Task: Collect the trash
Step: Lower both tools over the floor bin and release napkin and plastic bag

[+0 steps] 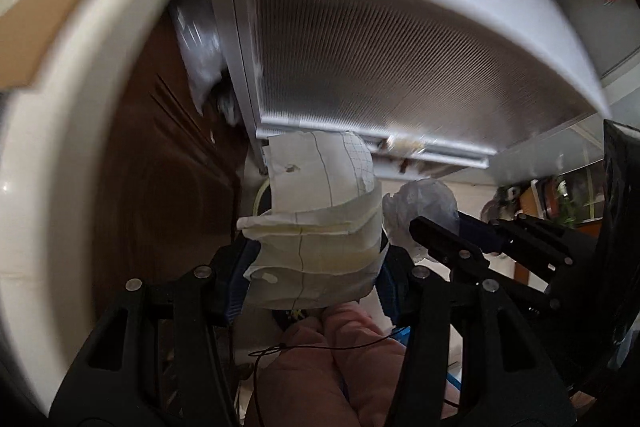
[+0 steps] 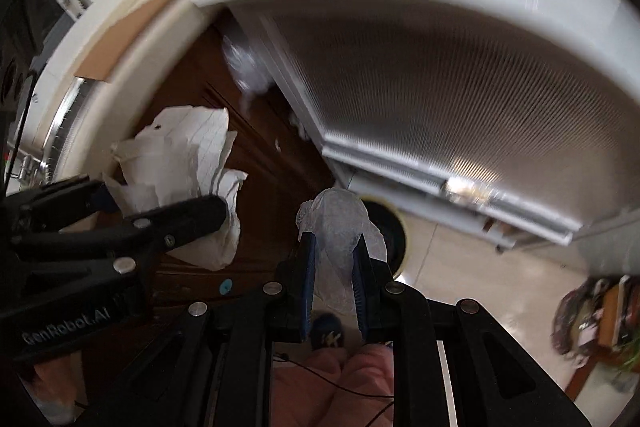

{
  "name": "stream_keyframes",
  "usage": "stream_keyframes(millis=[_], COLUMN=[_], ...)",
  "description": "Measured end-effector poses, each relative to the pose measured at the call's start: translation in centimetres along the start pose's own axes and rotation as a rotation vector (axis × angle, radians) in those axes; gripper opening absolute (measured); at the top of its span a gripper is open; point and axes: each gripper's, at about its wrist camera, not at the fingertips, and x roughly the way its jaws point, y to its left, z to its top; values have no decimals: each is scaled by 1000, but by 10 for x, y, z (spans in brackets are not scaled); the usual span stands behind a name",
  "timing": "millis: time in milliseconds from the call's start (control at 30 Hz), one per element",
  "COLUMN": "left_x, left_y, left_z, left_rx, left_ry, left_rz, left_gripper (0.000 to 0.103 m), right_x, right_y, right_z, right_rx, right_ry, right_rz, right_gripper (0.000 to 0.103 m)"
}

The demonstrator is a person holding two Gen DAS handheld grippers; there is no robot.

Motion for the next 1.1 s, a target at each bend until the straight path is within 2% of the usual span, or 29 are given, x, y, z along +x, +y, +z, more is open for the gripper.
stream_keyframes(millis=[333, 500, 567, 633, 700, 767, 933, 1100], left_x=[188, 251, 272, 287, 299, 306, 308, 297], left_y=[22, 36, 39, 45, 49, 56, 70, 67], left_z=[-18, -18, -16, -17, -16, -16, -18, -20], left_rx=[-75, -93, -87, -88, -93, -103, -114, -94], left_ry=[122, 133, 146, 159, 172, 174, 170, 153], left_rz=[52, 59, 71, 80, 95, 107, 124, 132], left_gripper=[50, 52, 58, 64, 77, 80, 81, 81], right_x=[174, 251, 276, 294, 308, 321, 335, 322], right_y=[-84, -109, -116, -119, -122, -125, -129, -128], right_z=[-30, -34, -35, -36, -36, -37, -41, -42], right_rx=[166, 204, 211, 222, 239, 253, 266, 265], right_ry=[141, 184, 197, 213, 214, 207, 213, 206], right_rz=[79, 81, 82, 88, 90, 91, 85, 83], right_gripper=[17, 20, 22, 27, 39, 42, 43, 43])
